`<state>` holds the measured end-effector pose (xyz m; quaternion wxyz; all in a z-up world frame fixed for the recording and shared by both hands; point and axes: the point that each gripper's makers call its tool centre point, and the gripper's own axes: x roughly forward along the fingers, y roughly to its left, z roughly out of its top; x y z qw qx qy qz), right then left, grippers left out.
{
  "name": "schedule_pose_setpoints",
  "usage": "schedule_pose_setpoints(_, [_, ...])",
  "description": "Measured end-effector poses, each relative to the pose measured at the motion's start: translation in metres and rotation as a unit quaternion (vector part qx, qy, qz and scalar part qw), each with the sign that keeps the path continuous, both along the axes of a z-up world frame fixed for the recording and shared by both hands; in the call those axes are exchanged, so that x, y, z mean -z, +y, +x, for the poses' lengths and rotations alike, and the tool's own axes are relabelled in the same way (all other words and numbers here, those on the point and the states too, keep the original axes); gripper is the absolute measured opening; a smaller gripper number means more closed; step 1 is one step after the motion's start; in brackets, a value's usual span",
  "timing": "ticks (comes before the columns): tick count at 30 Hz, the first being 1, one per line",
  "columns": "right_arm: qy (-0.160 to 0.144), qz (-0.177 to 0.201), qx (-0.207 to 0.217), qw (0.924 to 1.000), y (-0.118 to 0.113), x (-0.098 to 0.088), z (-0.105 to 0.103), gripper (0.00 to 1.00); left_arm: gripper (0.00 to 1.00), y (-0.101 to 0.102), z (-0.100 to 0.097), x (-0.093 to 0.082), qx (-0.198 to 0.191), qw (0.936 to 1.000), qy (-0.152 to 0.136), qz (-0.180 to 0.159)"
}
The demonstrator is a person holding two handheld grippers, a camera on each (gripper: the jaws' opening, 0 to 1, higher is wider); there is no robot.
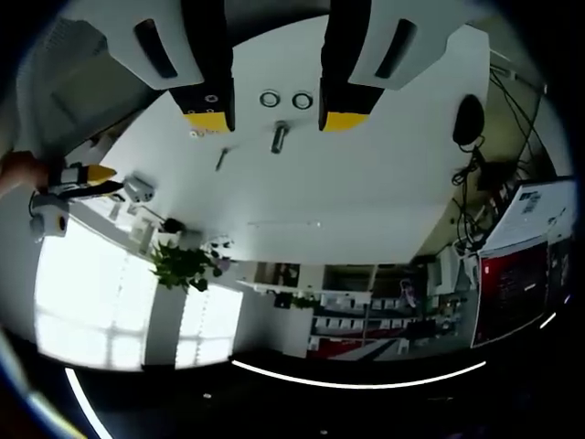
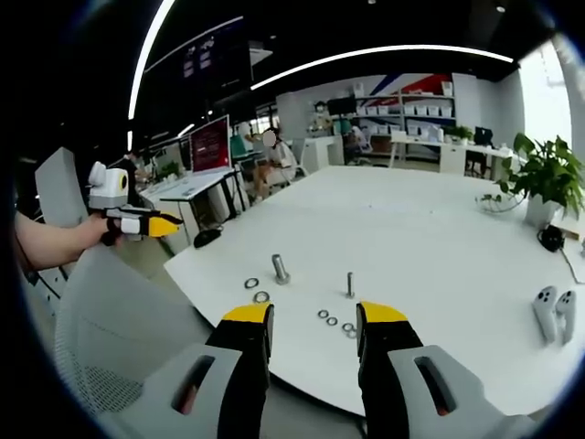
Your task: Place the washer onto the threaded stud by aligning its center hole with the stud, sliding it down to the base, and recovering from edge contact or off-axis alignment until the washer reaches the visible bottom stop.
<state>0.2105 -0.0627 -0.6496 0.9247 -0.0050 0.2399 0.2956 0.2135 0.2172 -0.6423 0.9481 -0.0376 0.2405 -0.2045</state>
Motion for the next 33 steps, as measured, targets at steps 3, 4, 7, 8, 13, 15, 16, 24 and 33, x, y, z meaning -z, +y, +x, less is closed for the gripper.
schedule_pose_setpoints(3, [0.006, 0.014, 0.001, 0.9999, 0.001, -0.001, 0.0, 0.38, 0.35, 0.0, -0.001, 0.002, 0.001, 1.0, 0.005, 0.003])
schedule_pose_setpoints(4, [0.007, 0.012, 0.0, 0.9999, 0.001, 0.0, 0.0, 0.38, 0.35, 0.0, -0.001, 0.003, 0.001, 1.0, 0.006, 0.003])
schedule_pose_setpoints(7, [0.008, 0.008, -0.002, 0.9999, 0.002, 0.001, -0.001, 0.38, 0.34, 0.001, -0.001, 0.005, 0.001, 0.9999, 0.01, 0.006])
schedule_pose_setpoints(8, [0.007, 0.01, 0.0, 0.9999, 0.002, 0.0, -0.001, 0.38, 0.34, 0.001, 0.0, 0.005, 0.001, 0.9999, 0.01, 0.005])
schedule_pose_setpoints(13, [0.009, 0.01, 0.002, 0.9999, 0.001, 0.001, -0.001, 0.37, 0.33, 0.0, -0.001, 0.007, 0.005, 0.9998, 0.016, 0.006])
schedule_pose_setpoints(15, [0.008, 0.011, 0.004, 0.9999, 0.0, 0.001, -0.001, 0.37, 0.33, 0.0, -0.001, 0.008, 0.006, 0.9998, 0.02, 0.006])
schedule_pose_setpoints(16, [0.008, 0.011, 0.005, 0.9999, 0.0, 0.0, 0.0, 0.36, 0.33, 0.0, -0.001, 0.009, 0.006, 0.9997, 0.021, 0.006])
schedule_pose_setpoints(24, [0.011, 0.01, 0.006, 0.9999, 0.0, 0.001, 0.0, 0.36, 0.32, 0.002, -0.001, 0.01, 0.0, 0.9997, 0.026, 0.005])
schedule_pose_setpoints(33, [0.012, 0.012, 0.015, 0.9997, -0.003, 0.001, 0.001, 0.36, 0.32, 0.001, -0.002, 0.014, 0.008, 0.9994, 0.034, 0.007])
